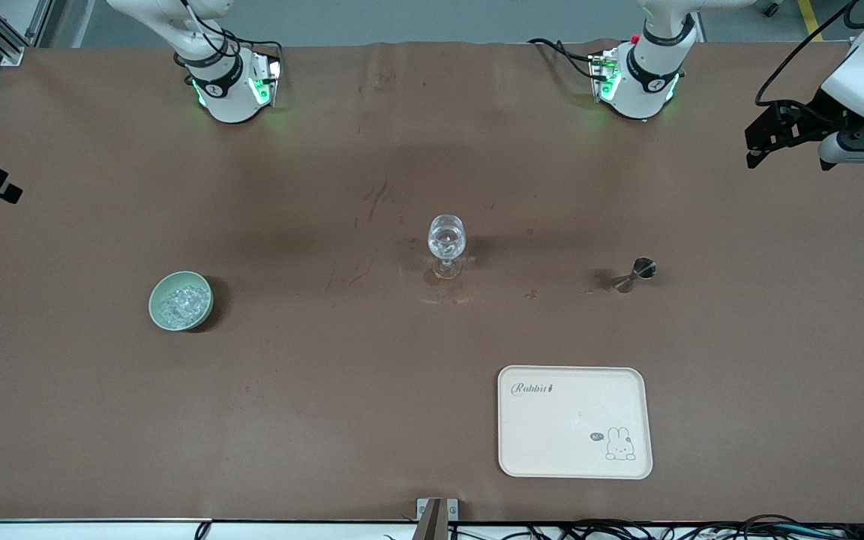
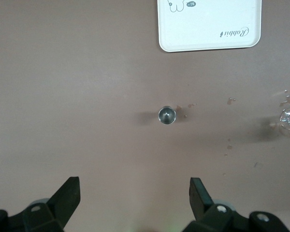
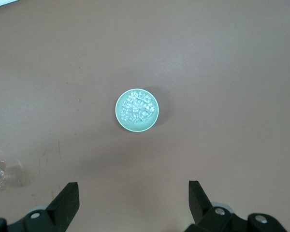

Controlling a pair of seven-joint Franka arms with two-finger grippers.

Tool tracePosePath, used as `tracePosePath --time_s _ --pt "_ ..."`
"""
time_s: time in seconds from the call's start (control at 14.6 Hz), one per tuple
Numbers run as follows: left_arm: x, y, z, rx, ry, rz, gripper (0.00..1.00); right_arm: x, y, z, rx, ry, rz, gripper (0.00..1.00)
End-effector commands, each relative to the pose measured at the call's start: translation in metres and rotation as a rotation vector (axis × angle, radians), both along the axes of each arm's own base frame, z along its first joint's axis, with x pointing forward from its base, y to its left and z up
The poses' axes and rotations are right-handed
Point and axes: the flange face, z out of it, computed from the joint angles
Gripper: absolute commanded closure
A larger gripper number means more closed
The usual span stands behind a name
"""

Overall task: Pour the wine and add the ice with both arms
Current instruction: 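Reach the right gripper to the ice bowl while the left gripper reaches the jigger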

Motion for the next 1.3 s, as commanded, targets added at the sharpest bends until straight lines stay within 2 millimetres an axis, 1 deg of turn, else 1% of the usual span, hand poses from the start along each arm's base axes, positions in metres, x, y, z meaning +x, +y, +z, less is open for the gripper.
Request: tracePosePath --time_s 0.0,0.14,0.21,0.27,0.34,0.41,0.48,0.55,0.62,0.68,0.75,0.82,0.89,0.96,1.03,1.09,1.16,1.23 --pt "-0.002 0.001 0.004 0.015 -0.014 -0.001 0.00 -0.003 -0.002 0.001 0.015 0.002 0.008 0.00" --pt "-0.001 0.004 0.008 0.017 -0.025 0.007 0.00 -0.003 -0.002 0.001 0.013 0.001 0.008 0.00" --pt "0.006 0.003 0.009 0.019 -0.028 0.004 0.00 -0.003 -0.004 0.001 0.013 0.001 0.007 0.00" --pt "0.019 0.006 0.009 0.013 -0.030 -0.003 0.00 -0.002 -0.005 0.002 0.014 -0.002 0.005 0.00" --pt "0.039 0.016 0.002 0.010 -0.022 0.006 0.00 -0.001 -0.006 0.001 0.014 -0.001 0.005 0.00" --pt "0.048 0.022 -0.003 0.006 -0.015 0.003 0.00 -0.001 -0.006 0.000 0.016 0.002 0.005 0.00" --pt "0.052 0.026 -0.009 0.000 -0.003 0.003 0.00 -0.001 -0.003 -0.001 0.014 0.006 0.010 0.00" --pt "0.059 0.033 -0.021 -0.012 0.019 0.018 0.00 -0.001 -0.001 -0.004 0.015 0.015 0.005 0.00" --pt "0.063 0.033 -0.029 -0.013 0.033 0.019 0.00 0.000 -0.004 -0.009 0.015 0.025 0.011 0.00" --pt "0.070 0.033 -0.042 -0.014 0.055 0.032 0.00 0.000 -0.005 -0.021 0.018 0.042 0.039 0.00" --pt "0.078 0.033 -0.060 -0.015 0.087 0.037 0.00 0.003 -0.004 -0.037 0.023 0.059 0.073 0.00" --pt "0.089 0.033 -0.087 -0.022 0.133 0.045 0.00 0.005 -0.003 -0.053 0.024 0.064 0.087 0.00" --pt "0.095 0.033 -0.106 -0.041 0.167 0.088 0.00 0.007 -0.003 -0.073 0.026 0.072 0.087 0.00" --pt "0.103 0.040 -0.126 -0.051 0.200 0.158 0.00 0.009 -0.004 -0.097 0.027 0.078 0.085 0.00" --pt "0.110 0.046 -0.152 -0.059 0.239 0.227 0.01 0.010 -0.004 -0.114 0.027 0.078 0.086 0.00" --pt "0.114 0.046 -0.174 -0.071 0.274 0.267 0.03 0.010 -0.003 -0.133 0.028 0.080 0.088 0.00" --pt "0.119 0.052 -0.195 -0.088 0.302 0.309 0.03 0.011 0.000 -0.153 0.027 0.072 0.091 0.00" --pt "0.124 0.070 -0.223 -0.119 0.343 0.378 0.03 0.013 0.009 -0.179 0.021 0.054 0.104 0.00"
